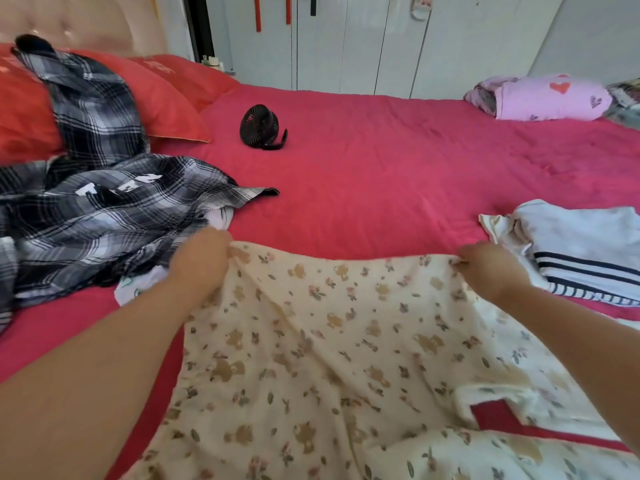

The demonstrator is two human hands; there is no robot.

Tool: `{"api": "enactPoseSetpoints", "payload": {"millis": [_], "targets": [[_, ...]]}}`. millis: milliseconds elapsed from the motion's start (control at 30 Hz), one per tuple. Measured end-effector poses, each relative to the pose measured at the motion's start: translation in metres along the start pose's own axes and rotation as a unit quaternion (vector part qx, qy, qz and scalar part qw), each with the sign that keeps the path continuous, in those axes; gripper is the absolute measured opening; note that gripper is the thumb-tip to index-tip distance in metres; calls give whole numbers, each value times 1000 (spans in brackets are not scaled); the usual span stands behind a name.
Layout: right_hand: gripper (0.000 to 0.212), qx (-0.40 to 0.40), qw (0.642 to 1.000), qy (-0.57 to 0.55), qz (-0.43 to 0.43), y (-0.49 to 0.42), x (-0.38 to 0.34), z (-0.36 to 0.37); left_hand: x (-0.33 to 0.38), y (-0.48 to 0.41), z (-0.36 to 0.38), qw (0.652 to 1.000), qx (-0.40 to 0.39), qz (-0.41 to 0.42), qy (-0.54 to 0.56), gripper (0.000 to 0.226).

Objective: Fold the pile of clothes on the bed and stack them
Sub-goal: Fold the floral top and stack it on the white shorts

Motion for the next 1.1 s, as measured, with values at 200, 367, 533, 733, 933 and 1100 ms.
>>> {"api": "enactPoseSetpoints", "payload": {"millis": [200, 367, 533, 733, 933, 1100], "targets": [[15, 118, 992, -37, -7, 34, 1, -64, -11, 20, -66, 989, 59, 15, 136, 27], [24, 151, 984, -93, 11, 97, -9, -93, -15, 83, -87, 977, 24, 36, 207, 17], [23, 191, 976, -103, 11, 181, -10, -121, -38, 146, -103, 966, 19, 24, 256, 15], [18, 212, 974, -81, 11, 292, 4, -125, -46, 232, -106, 962, 20, 138, 235, 22], [42, 120, 989, 22, -79, 355, -11, -69, -64, 286, -62, 965, -122, 200, 116, 13], [41, -116, 988, 75, -63, 347, -32, -46, -67, 279, -69, 963, -181, 166, 108, 28]]}}
Point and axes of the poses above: each hand's wrist, its own y-axis away from the middle knuckle, its own z-axis out of the palm, x = y × z, the point moved 7 cm from there along -y, towards the middle knuckle, and after that the axes turned 12 degrees about -z, right-handed, at the moved point
